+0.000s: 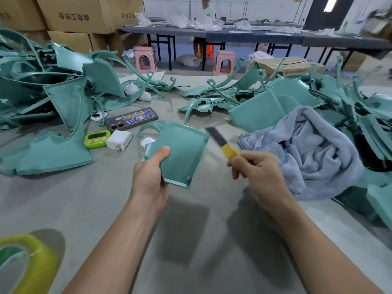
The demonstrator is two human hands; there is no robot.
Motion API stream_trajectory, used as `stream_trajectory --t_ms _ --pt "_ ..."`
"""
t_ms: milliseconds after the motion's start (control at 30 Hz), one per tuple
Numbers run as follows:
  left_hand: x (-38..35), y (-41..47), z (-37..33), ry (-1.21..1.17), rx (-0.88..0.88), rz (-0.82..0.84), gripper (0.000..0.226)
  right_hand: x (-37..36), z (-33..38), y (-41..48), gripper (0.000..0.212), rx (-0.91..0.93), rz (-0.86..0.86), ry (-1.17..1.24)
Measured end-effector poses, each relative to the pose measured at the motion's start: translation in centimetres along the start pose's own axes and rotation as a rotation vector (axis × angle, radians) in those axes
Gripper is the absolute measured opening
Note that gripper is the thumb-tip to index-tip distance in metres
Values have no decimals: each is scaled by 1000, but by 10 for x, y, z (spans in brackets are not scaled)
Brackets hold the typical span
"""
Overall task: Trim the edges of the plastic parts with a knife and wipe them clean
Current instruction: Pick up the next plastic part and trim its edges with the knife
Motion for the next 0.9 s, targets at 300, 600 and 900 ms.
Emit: stream_trajectory --t_ms 300,600,900 --pt "1 -1 -4 -31 -30 22 20 0 -15 7 30 -266 -297 183" --pt "-20 -22 16 618 -164 320 14 -27 -6 4 16 -292 -40 872" --pt "-16 -15 7 179 221 372 33 1 -7 7 34 -192 100 544"
Point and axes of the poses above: each hand's wrist, its own y-axis towards the middle knuckle, its own x-axis out of the back of the hand, z = x × y, the point moved 2 cm from there along y, towards the middle knuckle, and after that the axes turned 12 degrees about z, right-handed, at the moved point
